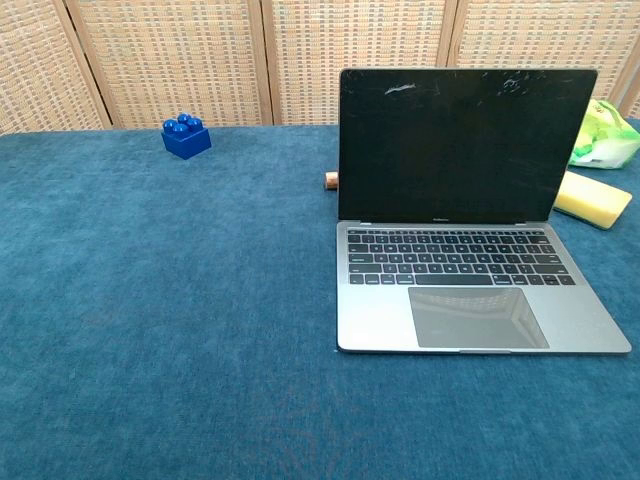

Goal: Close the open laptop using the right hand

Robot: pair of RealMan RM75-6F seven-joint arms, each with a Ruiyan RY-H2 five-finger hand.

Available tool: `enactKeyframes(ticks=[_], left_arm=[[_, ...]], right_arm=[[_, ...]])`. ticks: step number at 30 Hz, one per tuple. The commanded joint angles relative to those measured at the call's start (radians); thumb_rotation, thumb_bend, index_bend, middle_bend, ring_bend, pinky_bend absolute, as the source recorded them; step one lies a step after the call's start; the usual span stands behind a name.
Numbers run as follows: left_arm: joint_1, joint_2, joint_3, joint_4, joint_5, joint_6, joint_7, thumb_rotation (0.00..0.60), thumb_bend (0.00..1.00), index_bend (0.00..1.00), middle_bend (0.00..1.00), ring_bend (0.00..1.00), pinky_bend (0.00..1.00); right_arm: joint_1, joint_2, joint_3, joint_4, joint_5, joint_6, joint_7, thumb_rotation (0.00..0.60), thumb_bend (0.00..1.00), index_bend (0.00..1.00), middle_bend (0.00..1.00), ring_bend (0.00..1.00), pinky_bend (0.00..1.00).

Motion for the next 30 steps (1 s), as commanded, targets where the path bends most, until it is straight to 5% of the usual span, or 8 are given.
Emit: enactKeyframes(ticks=[1,30], left_arm=[[0.0,0.0,0.0,0.001,-0.001,-0.002,-0.001,0.6,0.06,0.0,0.0,0.0,0.0],[-0.001,0.002,-0.006,0.006,-0.007,0.001,-0.01,0.6,0.06,0.0,0.0,0.0,0.0]], right_arm=[[0.001,-0.001,-0.001,0.0,0.001,-0.005,-0.002,0.6,0.47,0.0,0.0,0.0,0.0],[0.006,-0.011,0.005,-0.003,-0.004,-0.017,-0.016,0.6,0.47,0.0,0.0,0.0,0.0]])
